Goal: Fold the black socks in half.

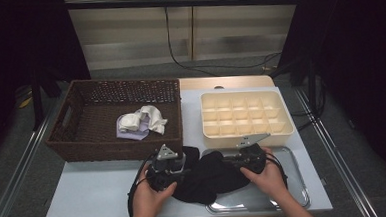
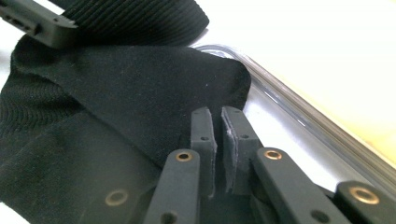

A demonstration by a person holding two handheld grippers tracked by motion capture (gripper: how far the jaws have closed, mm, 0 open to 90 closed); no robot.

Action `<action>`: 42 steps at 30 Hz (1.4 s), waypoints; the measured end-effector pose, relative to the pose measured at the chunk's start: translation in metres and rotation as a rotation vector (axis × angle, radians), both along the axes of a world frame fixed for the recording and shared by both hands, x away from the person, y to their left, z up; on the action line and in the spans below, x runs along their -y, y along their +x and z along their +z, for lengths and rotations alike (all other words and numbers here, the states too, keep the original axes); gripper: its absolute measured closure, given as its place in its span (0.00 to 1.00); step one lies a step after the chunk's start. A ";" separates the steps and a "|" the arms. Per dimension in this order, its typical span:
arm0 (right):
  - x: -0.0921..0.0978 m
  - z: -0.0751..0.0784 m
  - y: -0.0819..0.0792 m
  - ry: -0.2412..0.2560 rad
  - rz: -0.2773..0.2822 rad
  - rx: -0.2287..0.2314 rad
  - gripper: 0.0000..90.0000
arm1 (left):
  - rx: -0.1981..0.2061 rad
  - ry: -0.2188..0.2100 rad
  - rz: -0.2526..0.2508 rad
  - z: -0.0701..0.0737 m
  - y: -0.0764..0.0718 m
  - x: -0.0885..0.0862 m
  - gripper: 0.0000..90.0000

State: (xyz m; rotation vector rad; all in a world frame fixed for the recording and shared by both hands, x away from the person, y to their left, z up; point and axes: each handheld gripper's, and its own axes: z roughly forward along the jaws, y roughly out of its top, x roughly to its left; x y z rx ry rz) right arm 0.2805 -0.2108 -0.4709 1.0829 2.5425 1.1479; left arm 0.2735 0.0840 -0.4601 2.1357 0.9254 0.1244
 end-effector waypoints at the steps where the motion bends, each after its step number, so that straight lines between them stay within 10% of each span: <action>1: 0.000 0.000 -0.001 0.005 0.004 0.003 0.93 | 0.009 0.005 0.000 0.000 0.002 0.001 0.66; 11: 0.001 0.005 -0.008 -0.002 0.007 0.023 0.94 | 0.052 0.044 -0.012 0.003 0.012 0.014 0.94; 22: 0.031 0.022 -0.024 0.047 -0.033 0.056 0.94 | 0.071 -0.010 -0.042 0.018 -0.009 0.007 0.93; 42: 0.039 -0.005 -0.026 0.035 -0.034 0.022 0.93 | 0.002 0.089 0.005 -0.009 -0.022 -0.011 0.71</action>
